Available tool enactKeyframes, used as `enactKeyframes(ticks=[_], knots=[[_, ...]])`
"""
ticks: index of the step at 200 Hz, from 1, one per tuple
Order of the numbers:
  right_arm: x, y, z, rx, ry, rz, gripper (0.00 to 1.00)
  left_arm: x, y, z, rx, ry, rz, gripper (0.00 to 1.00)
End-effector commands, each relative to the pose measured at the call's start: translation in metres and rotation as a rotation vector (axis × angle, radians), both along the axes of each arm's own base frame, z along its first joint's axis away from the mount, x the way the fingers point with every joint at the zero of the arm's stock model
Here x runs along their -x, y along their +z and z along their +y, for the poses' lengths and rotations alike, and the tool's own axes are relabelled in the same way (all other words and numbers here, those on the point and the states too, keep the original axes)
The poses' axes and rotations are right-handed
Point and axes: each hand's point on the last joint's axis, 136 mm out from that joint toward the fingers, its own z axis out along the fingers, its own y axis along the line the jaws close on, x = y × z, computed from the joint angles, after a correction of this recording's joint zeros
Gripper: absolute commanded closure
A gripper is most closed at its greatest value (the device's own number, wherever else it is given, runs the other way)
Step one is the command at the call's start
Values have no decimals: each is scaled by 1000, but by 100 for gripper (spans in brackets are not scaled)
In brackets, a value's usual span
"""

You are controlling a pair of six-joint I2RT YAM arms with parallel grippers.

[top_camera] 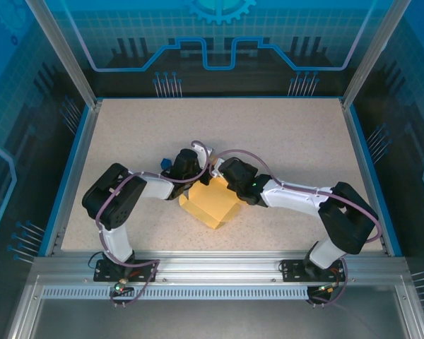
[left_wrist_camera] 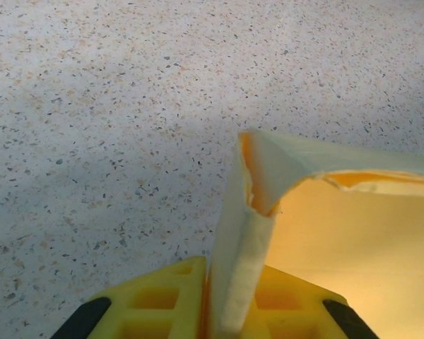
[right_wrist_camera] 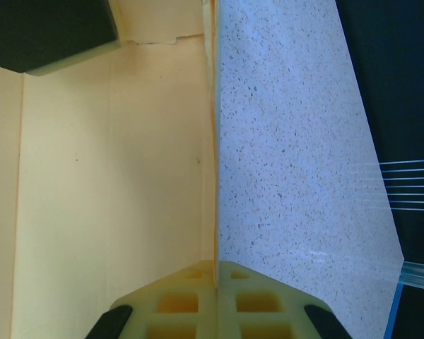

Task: Fold the paper box

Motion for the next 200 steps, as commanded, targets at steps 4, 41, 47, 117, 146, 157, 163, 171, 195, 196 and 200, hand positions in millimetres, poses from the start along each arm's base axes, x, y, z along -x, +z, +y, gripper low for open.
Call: enactKeyframes(ticks=[4, 41, 47, 117, 146, 157, 163, 171, 195, 196, 200], knots=[[2, 10, 0, -39, -4, 9, 85, -4, 16, 0, 37, 4, -67, 86], [6, 24, 2, -117, -6, 13, 66, -4, 20, 3, 34, 32, -95, 87], [7, 27, 3, -131, -3, 15, 63, -4, 21, 4, 29, 38, -101, 87], [35, 63, 1, -390, -33, 73, 52, -4, 27, 26, 18, 187, -101, 87], [44, 69, -12, -593, -181, 165, 50, -2, 26, 31, 17, 231, -78, 88], [46, 72, -14, -650, -224, 194, 50, -1, 26, 32, 15, 241, -73, 88], [47, 73, -14, -681, -250, 203, 50, -1, 26, 32, 13, 247, -69, 88], [47, 77, -13, -715, -270, 212, 50, -1, 27, 32, 12, 254, -67, 88], [43, 82, -9, -768, -333, 232, 44, 0, 29, 32, 9, 268, -54, 88], [43, 82, -9, -768, -334, 233, 44, 0, 29, 32, 8, 268, -54, 88], [42, 83, -8, -770, -339, 237, 44, 0, 30, 32, 8, 269, -52, 88]])
